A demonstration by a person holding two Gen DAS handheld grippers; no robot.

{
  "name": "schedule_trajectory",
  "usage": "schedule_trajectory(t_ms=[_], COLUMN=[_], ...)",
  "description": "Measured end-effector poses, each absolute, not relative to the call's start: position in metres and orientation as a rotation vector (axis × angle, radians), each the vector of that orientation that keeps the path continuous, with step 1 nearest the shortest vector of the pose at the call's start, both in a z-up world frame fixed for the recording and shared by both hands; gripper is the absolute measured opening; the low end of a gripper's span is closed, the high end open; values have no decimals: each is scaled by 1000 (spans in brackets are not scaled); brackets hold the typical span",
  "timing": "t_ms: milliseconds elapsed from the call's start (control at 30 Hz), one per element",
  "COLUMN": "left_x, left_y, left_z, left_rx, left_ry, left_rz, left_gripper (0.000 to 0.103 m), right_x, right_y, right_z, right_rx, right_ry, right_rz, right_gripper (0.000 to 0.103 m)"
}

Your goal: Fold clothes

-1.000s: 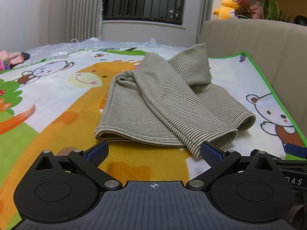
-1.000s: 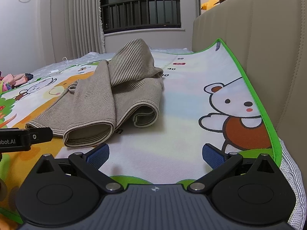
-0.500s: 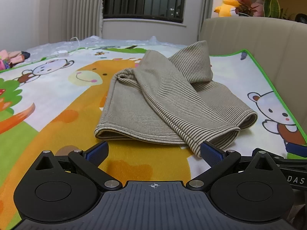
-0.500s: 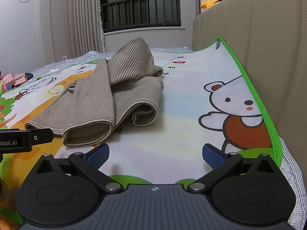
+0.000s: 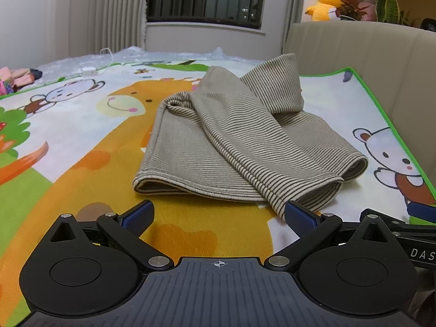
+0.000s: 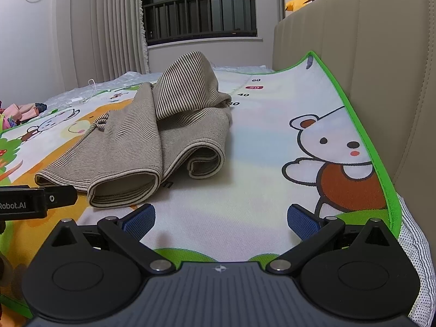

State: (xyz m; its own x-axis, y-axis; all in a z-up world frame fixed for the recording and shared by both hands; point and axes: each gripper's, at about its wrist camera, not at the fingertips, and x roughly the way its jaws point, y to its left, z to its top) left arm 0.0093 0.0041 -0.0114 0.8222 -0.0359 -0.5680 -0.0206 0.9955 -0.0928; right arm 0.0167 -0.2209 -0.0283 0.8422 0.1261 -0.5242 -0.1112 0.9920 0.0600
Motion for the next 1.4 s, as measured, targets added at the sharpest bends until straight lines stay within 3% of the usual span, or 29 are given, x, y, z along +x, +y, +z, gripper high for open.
schedule_trajectory(t_ms=[233, 600, 767, 867, 1000, 1200, 1400], left_x=[15, 132, 167, 180, 192, 192, 163], left_y=[6, 52, 62, 64, 74, 61, 78], left_z=[5, 21, 5, -1, -15, -18, -11], left_rx=[-78, -231, -268, -225, -275, -156, -169], left_ry=[566, 736, 773, 731, 772, 797, 675], left_rz=[-52, -119, -145, -131, -127, -62, 85], left_gripper=[103, 103, 103, 103, 103, 103, 103], right_x=[29, 144, 223, 257, 263, 238, 196], right_y=[-225, -210, -213, -226, -241, -219, -186], right_z=[-8, 16, 2, -22, -40, -28, -11], right_rx=[46, 51, 166, 352, 468, 198, -198], right_ry=[528, 610, 638, 765, 796, 756, 378], right_rz=[224, 361, 337, 361, 408, 386, 3], right_gripper=[103, 103, 103, 103, 103, 103, 103])
